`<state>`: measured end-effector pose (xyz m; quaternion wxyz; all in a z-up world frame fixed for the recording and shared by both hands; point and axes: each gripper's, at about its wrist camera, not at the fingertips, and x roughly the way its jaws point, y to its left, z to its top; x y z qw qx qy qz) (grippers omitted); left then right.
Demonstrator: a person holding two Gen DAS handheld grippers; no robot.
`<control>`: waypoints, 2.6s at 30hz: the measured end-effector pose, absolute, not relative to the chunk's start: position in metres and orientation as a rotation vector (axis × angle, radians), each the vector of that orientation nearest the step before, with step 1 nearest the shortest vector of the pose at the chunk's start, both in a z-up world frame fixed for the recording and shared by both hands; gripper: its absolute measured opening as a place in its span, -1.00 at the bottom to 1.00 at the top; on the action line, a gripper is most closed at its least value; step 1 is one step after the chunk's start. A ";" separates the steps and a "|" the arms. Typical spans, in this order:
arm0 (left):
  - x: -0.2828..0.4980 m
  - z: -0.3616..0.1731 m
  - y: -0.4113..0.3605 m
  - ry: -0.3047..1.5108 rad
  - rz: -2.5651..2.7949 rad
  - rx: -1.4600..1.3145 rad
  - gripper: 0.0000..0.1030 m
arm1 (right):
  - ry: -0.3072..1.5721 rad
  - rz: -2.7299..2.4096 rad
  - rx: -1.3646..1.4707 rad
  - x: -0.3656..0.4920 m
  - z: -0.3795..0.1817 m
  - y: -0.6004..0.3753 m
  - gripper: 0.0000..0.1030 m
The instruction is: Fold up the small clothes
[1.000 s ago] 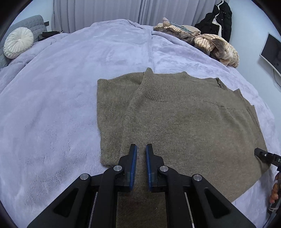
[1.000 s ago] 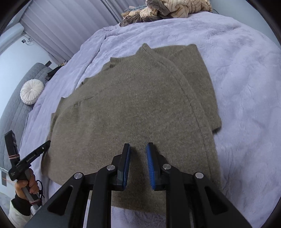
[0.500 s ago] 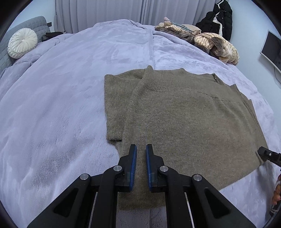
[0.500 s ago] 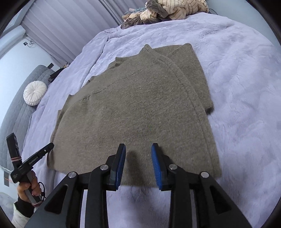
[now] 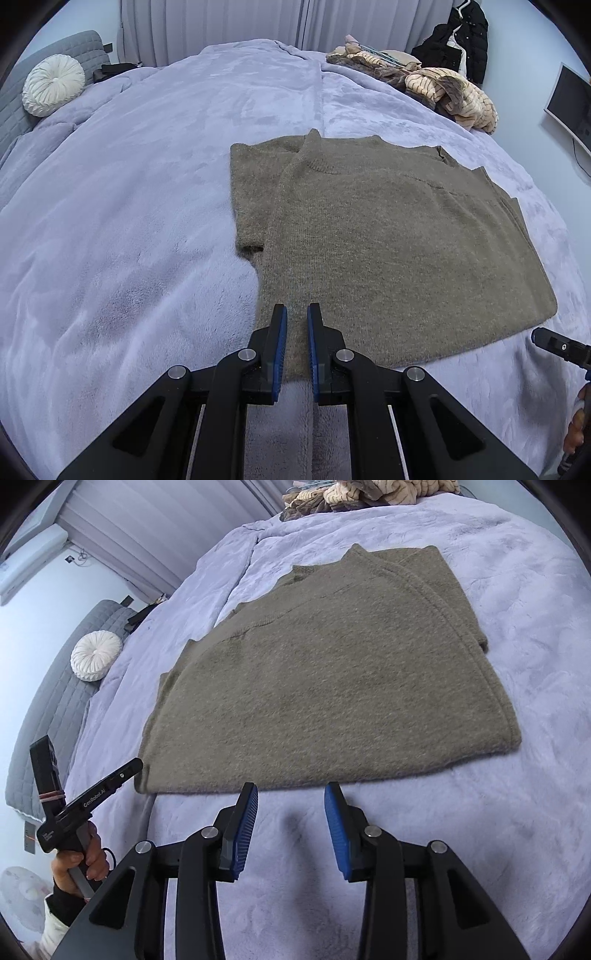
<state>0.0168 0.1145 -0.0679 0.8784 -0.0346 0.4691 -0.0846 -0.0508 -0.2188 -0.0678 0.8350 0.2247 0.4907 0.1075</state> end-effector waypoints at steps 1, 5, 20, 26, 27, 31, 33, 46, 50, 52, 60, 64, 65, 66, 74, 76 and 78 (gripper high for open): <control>0.015 -0.068 0.116 0.977 -0.175 -0.077 -0.76 | 1.044 0.232 0.475 -0.052 -0.068 -0.215 -0.20; 0.005 -0.068 0.121 0.976 -0.157 -0.068 -0.76 | 1.059 0.257 0.467 -0.055 -0.070 -0.201 -0.20; -0.016 -0.063 0.137 0.935 -0.137 -0.091 0.97 | 1.097 0.327 0.450 -0.058 -0.073 -0.160 0.06; -0.014 -0.080 0.145 0.998 -0.158 -0.158 0.97 | 1.109 0.348 0.446 -0.056 -0.077 -0.149 0.20; -0.014 -0.081 0.146 1.000 -0.158 -0.163 0.97 | 1.116 0.353 0.446 -0.055 -0.079 -0.147 0.20; -0.015 -0.084 0.151 1.006 -0.145 -0.193 0.97 | 1.136 0.373 0.473 -0.048 -0.085 -0.139 0.20; -0.014 -0.085 0.155 1.007 -0.141 -0.214 0.97 | 1.139 0.390 0.499 -0.044 -0.086 -0.134 0.20; -0.011 -0.089 0.170 1.002 -0.174 -0.303 0.97 | 1.165 0.469 0.587 -0.021 -0.101 -0.100 0.20; -0.008 -0.086 0.181 0.993 -0.175 -0.352 0.97 | 1.160 0.498 0.662 -0.011 -0.105 -0.095 0.20; -0.006 -0.087 0.183 0.997 -0.180 -0.369 0.97 | 1.166 0.511 0.693 -0.004 -0.108 -0.088 0.20; 0.000 -0.087 0.192 0.970 -0.217 -0.460 0.97 | 1.184 0.535 0.849 0.027 -0.131 -0.067 0.20; 0.008 -0.088 0.195 0.976 -0.267 -0.538 0.97 | 1.159 0.557 0.946 0.040 -0.140 -0.063 0.19; 0.011 -0.089 0.195 0.977 -0.285 -0.558 0.97 | 1.152 0.556 0.955 0.042 -0.141 -0.062 0.12; 0.014 -0.089 0.195 0.977 -0.300 -0.576 0.97 | 1.142 0.552 0.963 0.044 -0.142 -0.062 0.03; 0.060 -0.096 0.177 1.020 -0.455 -0.725 0.97 | 1.026 0.558 0.867 0.053 -0.115 -0.070 -0.82; 0.075 -0.095 0.168 1.028 -0.486 -0.723 0.97 | 0.972 0.583 0.810 0.053 -0.096 -0.071 -0.83; 0.091 -0.094 0.162 1.033 -0.509 -0.735 0.97 | 0.945 0.597 0.771 0.053 -0.083 -0.072 -0.83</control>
